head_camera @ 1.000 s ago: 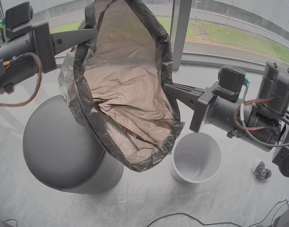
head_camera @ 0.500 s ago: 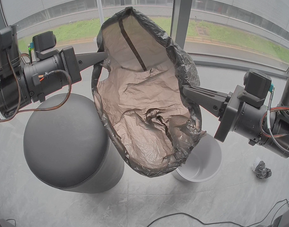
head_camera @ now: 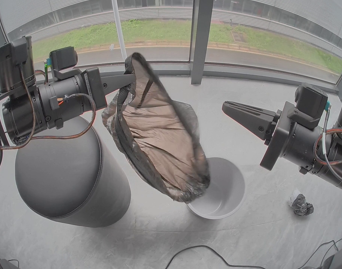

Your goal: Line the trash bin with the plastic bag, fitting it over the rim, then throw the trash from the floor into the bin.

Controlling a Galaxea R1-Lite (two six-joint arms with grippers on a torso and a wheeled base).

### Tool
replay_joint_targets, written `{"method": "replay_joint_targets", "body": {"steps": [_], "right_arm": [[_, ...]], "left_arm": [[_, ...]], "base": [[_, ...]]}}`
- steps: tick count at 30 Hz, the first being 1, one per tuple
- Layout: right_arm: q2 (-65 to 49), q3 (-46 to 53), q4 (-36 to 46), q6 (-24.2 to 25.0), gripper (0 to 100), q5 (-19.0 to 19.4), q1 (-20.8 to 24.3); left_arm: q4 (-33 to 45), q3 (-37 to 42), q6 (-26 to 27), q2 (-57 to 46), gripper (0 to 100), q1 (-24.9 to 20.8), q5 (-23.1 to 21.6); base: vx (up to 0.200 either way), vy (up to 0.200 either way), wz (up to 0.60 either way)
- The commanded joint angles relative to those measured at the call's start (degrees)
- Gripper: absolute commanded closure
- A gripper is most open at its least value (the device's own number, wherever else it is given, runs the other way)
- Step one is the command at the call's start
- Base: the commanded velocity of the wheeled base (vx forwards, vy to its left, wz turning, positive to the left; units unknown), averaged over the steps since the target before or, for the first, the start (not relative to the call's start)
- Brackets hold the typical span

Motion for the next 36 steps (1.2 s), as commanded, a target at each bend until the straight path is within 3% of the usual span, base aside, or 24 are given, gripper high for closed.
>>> {"method": "replay_joint_targets", "body": {"steps": [1, 12, 22, 23, 27, 29, 36], "right_arm": [[-0.7, 1.1, -0.1, 0.0, 100, 0.1, 0.0], [-1.0, 4.1, 0.5, -0.2, 100, 0.3, -1.2], [2.6, 4.1, 1.1, -0.5, 100, 0.8, -5.8], [2.6, 4.1, 1.1, -0.5, 0, 0.8, -5.8], [4.7, 4.2, 1.1, -0.6, 0, 0.7, -10.5], [6.9, 4.0, 1.0, -0.6, 0, 0.7, -13.5], [11.6, 1.5, 0.5, -0.6, 0, 1.8, -13.4]], "left_arm": [[0.0, 0.1, 0.0, -0.1, 100, -0.4, 0.0], [-0.4, -1.7, 1.7, 0.1, 100, -4.0, -0.5], [-0.3, -5.2, 2.8, 0.1, 100, -4.4, -0.6], [-0.3, -5.2, 2.8, 0.1, 100, -4.4, -0.6], [-0.2, -6.7, 3.0, 0.0, 100, -4.4, -0.9], [-0.1, -8.8, 2.9, 0.0, 100, -4.5, -3.3], [0.1, -14.4, 2.9, 1.7, 100, -4.6, -9.4]], "base": [[0.000, -0.200, 0.00], [0.000, -0.200, 0.00], [0.000, 0.000, 0.00], [0.000, 0.000, 0.00], [0.000, 0.000, 0.00], [0.000, 0.000, 0.00], [0.000, 0.000, 0.00]]}}
